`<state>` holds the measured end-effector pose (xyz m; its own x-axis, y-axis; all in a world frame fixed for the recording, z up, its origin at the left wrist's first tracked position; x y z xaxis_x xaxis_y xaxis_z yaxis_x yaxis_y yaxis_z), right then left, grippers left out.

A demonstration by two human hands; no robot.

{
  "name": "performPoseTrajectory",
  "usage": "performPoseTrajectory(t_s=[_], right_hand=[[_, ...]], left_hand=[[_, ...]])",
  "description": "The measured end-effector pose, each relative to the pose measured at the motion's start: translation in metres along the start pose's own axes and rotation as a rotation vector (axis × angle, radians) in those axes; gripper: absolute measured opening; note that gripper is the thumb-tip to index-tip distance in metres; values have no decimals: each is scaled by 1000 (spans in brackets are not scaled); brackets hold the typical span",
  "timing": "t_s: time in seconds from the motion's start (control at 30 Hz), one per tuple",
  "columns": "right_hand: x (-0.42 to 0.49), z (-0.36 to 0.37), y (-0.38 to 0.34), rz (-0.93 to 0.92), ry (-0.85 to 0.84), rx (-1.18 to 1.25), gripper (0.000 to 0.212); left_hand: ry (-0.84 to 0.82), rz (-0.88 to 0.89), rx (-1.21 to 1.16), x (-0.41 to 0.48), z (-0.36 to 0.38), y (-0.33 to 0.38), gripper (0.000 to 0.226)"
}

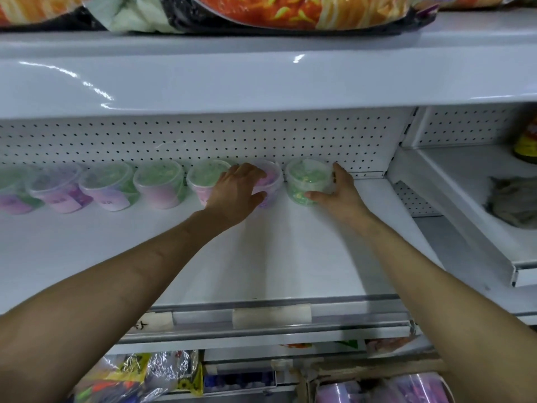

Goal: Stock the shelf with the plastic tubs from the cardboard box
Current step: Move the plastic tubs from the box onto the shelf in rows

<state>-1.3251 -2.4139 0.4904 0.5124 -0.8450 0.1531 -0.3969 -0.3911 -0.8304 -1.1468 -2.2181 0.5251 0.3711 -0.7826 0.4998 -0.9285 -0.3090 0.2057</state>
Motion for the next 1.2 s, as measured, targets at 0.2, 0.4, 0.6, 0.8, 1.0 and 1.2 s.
performPoseTrajectory(t_s=[0.2, 0.4, 0.6, 0.8, 1.0, 1.2], right_hand=[[-53, -30, -7, -68, 52, -218, 96], [-127, -54, -26, -74, 173, -577, 92], [-216, -69, -30, 98, 321, -767, 90], [-312, -80, -21, 265, 455, -897, 85], [-408, -86, -6, 377, 559, -949, 81], [-484, -82, 36, 596, 569, -881, 83]], left_hand=[[58, 181, -17, 3, 2, 24, 49], [21, 431, -158, -13, 15, 76, 60], [-64, 649, -327, -50, 22, 136, 71], [-155, 804, -438, -101, 22, 183, 74], [-289, 1006, -491, -172, 22, 224, 72], [-481, 1076, -395, -229, 54, 240, 79]])
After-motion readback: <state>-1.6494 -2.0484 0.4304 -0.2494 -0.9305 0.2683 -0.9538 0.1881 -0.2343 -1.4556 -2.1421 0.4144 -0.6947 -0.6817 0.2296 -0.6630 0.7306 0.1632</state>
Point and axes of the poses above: each hand's wrist, its own x-axis towards the middle knuckle, its own z-axis out of the palm, y = z × x, the point moved 3 cm from there along x, towards the middle knuckle, and after that the axes turned 9 degrees about y, right-handed, at the moved point
